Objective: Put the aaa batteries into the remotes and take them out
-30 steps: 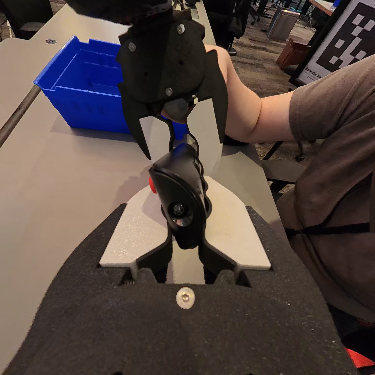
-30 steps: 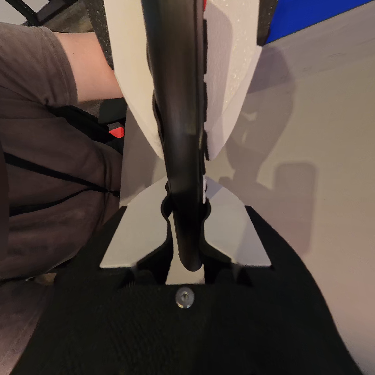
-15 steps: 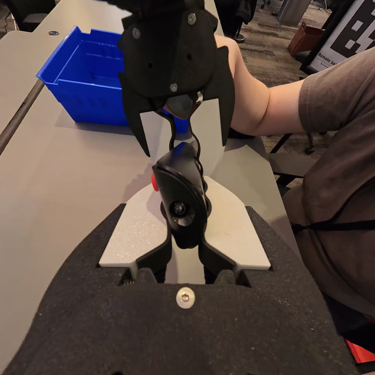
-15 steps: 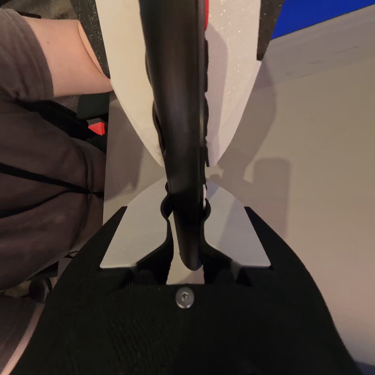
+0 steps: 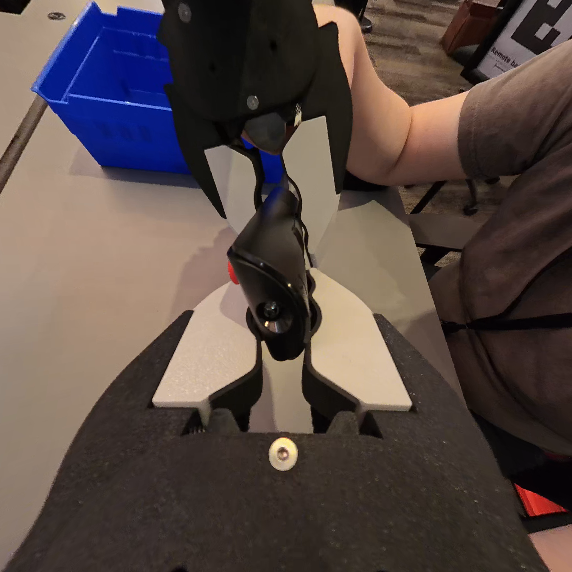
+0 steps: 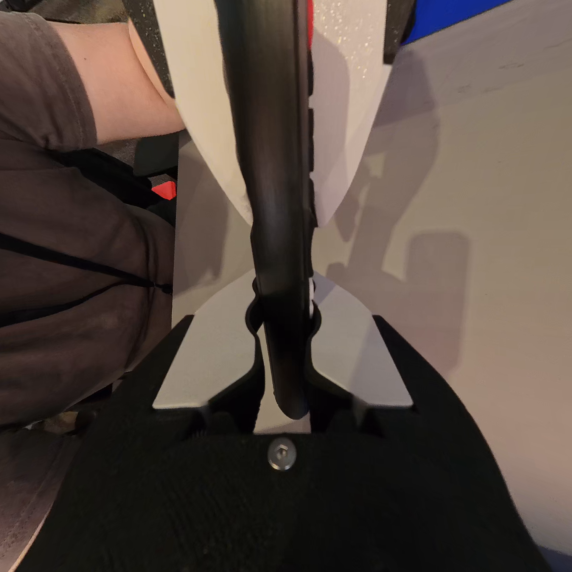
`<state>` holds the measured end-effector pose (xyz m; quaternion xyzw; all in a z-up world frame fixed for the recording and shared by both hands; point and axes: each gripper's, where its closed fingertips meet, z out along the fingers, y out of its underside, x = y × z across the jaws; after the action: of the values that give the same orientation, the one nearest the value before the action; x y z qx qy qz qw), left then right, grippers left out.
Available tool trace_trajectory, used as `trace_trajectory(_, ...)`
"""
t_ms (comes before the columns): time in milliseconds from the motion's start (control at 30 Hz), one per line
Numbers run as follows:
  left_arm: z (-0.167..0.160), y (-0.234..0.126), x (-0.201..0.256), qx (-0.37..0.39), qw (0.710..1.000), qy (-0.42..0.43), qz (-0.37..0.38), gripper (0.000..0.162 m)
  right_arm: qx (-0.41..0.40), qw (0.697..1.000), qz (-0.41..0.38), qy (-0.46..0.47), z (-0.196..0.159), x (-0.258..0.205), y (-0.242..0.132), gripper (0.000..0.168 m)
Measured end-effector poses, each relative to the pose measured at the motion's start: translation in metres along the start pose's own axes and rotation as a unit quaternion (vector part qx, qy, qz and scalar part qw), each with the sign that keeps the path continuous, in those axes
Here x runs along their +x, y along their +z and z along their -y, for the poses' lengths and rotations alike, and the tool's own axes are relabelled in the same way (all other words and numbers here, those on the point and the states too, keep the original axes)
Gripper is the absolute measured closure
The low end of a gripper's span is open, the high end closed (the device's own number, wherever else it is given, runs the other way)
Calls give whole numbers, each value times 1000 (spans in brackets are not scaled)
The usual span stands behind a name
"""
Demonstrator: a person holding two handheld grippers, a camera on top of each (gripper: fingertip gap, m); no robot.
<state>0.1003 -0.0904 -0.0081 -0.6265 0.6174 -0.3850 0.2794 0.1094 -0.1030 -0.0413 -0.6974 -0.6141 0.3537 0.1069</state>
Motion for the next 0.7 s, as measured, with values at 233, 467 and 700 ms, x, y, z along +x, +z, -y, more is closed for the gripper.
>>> trace_trajectory(233,-3,1,0,-19,999,27,13,142,-10,1000,5,-4,-4,1,4,141)
trace_trajectory(467,0,6,-12,7,1000,-19,18,142,59,998,14,24,11,11,-8,128)
trace_trajectory(700,-6,11,-14,-11,1000,-16,23,142,132,985,-93,-56,37,16,-34,123)
